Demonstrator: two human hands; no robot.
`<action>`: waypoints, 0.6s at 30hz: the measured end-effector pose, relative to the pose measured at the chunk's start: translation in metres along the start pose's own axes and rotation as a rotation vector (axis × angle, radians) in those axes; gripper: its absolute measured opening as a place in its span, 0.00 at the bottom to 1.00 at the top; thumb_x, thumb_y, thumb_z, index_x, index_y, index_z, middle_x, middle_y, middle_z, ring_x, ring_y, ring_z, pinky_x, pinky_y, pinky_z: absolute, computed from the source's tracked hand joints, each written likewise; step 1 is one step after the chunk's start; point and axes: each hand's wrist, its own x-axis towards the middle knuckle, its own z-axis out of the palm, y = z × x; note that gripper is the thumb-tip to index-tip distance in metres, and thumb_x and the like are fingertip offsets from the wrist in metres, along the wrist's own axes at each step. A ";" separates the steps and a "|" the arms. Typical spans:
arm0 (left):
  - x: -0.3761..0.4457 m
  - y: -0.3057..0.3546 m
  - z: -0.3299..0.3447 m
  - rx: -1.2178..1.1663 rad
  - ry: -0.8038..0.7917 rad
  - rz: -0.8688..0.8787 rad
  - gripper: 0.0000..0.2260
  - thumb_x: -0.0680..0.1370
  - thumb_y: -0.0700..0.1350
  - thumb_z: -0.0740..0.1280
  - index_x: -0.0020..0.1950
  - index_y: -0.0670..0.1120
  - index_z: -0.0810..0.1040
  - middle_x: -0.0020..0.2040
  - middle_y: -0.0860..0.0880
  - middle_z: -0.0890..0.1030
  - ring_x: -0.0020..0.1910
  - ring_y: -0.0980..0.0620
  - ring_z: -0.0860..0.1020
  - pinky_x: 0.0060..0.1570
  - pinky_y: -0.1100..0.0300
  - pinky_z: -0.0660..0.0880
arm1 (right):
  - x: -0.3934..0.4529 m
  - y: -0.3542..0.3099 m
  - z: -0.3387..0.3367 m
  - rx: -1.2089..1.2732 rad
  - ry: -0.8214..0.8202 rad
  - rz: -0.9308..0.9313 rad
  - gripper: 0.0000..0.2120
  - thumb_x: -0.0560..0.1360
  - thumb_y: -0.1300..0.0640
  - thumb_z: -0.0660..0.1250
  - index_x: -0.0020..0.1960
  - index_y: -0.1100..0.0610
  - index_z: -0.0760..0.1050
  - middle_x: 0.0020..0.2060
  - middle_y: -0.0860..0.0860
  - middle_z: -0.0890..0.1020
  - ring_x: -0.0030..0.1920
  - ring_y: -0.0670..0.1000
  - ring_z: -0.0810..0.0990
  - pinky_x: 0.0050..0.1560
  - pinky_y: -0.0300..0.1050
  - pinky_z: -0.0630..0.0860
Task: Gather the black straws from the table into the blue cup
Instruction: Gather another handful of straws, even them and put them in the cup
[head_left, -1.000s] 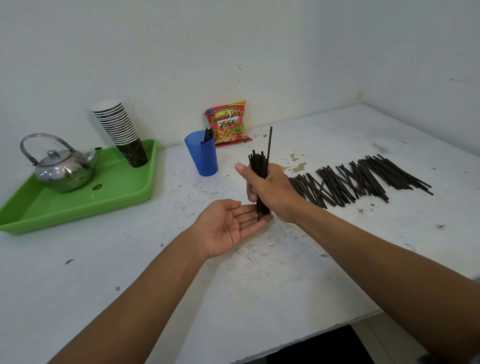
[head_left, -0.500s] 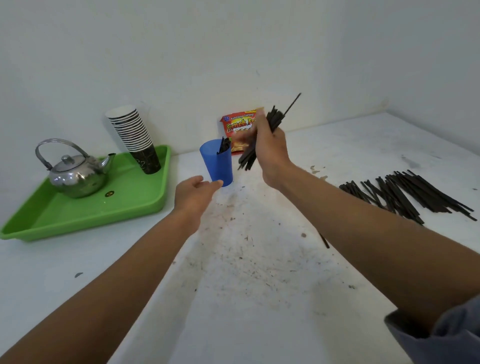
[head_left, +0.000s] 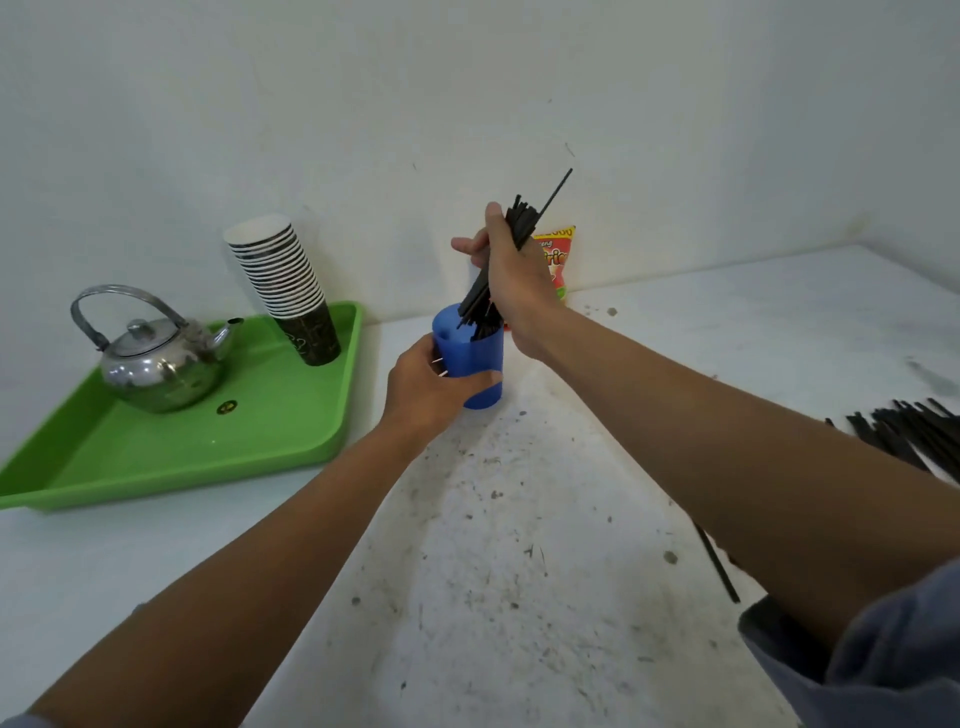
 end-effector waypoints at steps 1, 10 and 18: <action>0.001 -0.002 0.001 -0.001 0.001 0.009 0.29 0.65 0.51 0.83 0.64 0.49 0.78 0.56 0.53 0.84 0.55 0.52 0.83 0.55 0.52 0.82 | 0.001 0.005 0.000 -0.053 -0.024 -0.006 0.21 0.83 0.41 0.57 0.39 0.53 0.75 0.52 0.48 0.86 0.59 0.49 0.79 0.60 0.46 0.69; 0.001 -0.009 0.005 -0.011 0.017 0.068 0.29 0.68 0.51 0.82 0.66 0.47 0.78 0.58 0.51 0.84 0.55 0.52 0.83 0.55 0.53 0.83 | 0.000 0.038 -0.008 -0.374 -0.237 -0.025 0.14 0.82 0.43 0.61 0.58 0.45 0.82 0.51 0.39 0.79 0.52 0.41 0.76 0.52 0.42 0.69; 0.000 -0.007 0.004 -0.003 0.004 0.078 0.30 0.69 0.50 0.81 0.68 0.47 0.77 0.60 0.50 0.84 0.57 0.50 0.83 0.57 0.54 0.82 | 0.006 0.037 -0.016 -0.512 -0.334 -0.087 0.20 0.80 0.43 0.64 0.69 0.48 0.71 0.58 0.46 0.76 0.59 0.49 0.76 0.64 0.50 0.74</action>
